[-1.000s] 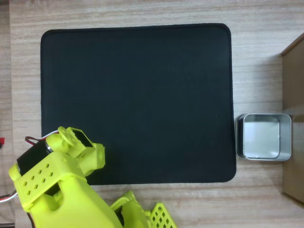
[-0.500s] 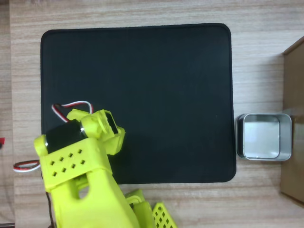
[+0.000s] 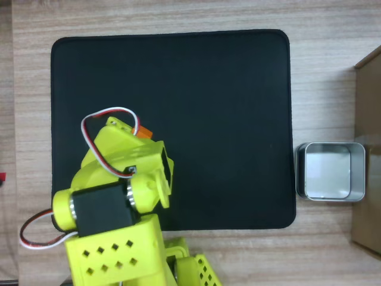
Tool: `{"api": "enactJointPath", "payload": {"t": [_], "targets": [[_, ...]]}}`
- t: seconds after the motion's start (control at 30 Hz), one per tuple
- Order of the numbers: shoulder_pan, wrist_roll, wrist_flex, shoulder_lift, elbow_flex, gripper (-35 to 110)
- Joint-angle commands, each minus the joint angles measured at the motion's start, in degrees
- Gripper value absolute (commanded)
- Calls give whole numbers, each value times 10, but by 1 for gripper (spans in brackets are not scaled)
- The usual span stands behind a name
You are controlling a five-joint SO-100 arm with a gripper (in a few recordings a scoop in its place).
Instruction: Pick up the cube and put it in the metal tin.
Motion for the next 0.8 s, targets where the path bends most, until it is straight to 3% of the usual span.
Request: {"api": "enactJointPath", "payload": {"t": [0.0, 0.4, 0.77], "targets": [[0, -2, 14, 29, -18, 0], [178, -16, 36, 203, -5, 0], [359, -40, -4, 220, 36, 0]]}}
